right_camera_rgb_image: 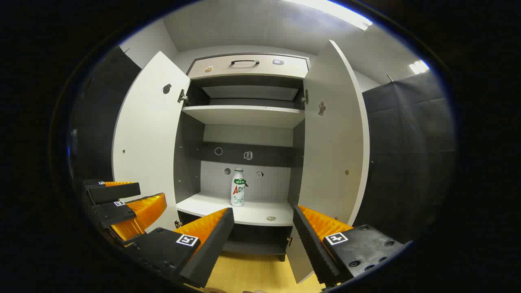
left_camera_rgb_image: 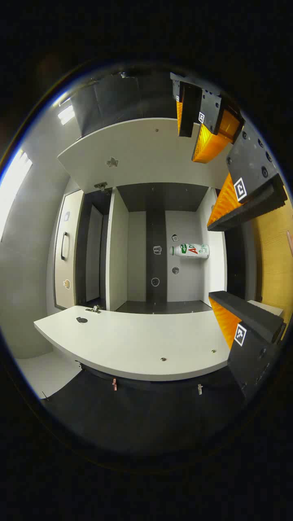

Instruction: Grasp the bottle in the cabinet with the left hand and place it on the coaster, then close the right door with the right hand and the left door with the left hand.

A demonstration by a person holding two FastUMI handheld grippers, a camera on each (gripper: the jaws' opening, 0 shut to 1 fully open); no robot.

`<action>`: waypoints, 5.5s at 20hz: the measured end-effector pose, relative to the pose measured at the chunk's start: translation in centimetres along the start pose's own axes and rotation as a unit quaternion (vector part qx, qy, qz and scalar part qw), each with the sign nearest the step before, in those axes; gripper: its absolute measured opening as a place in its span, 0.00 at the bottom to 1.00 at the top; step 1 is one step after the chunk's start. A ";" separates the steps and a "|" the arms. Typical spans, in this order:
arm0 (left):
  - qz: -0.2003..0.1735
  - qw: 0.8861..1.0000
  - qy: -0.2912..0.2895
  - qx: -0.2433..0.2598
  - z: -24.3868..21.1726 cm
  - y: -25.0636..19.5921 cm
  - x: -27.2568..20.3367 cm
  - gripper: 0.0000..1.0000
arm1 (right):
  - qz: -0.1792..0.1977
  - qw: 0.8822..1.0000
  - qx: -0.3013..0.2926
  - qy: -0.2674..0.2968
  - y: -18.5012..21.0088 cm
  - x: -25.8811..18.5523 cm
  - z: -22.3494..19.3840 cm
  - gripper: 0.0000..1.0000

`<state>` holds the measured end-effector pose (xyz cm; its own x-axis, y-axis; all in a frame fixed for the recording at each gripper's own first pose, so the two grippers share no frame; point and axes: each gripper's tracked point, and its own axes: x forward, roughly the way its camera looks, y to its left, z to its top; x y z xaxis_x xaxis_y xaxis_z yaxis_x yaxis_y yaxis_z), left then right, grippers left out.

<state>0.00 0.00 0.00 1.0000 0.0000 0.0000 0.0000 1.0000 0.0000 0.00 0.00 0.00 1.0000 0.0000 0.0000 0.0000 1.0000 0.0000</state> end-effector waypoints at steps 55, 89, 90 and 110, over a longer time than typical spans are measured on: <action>-0.070 0.997 -0.016 -0.005 -5.0 -3.0 34.9 0.93 | 0.047 0.997 -0.054 -0.006 -2.2 16.3 -3.8 0.96; -0.090 0.995 -0.023 -0.041 -3.1 -3.8 36.1 0.77 | 0.061 0.997 -0.041 -0.002 -1.6 18.3 -5.1 0.97; -0.090 0.994 -0.021 -0.049 -2.9 -3.6 35.2 0.77 | 0.062 0.997 -0.044 -0.008 -1.5 17.5 -4.5 0.97; -0.093 0.994 0.008 -0.054 -4.0 -0.1 15.0 0.78 | 0.069 0.998 -0.008 0.003 3.9 2.7 -2.8 0.96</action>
<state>15.02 -0.07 -3.96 0.9826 -0.1854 -0.0067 0.1836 0.9770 -0.1088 2.68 3.93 -2.79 0.9905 0.1371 -0.0078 -0.1372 0.9904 -0.0148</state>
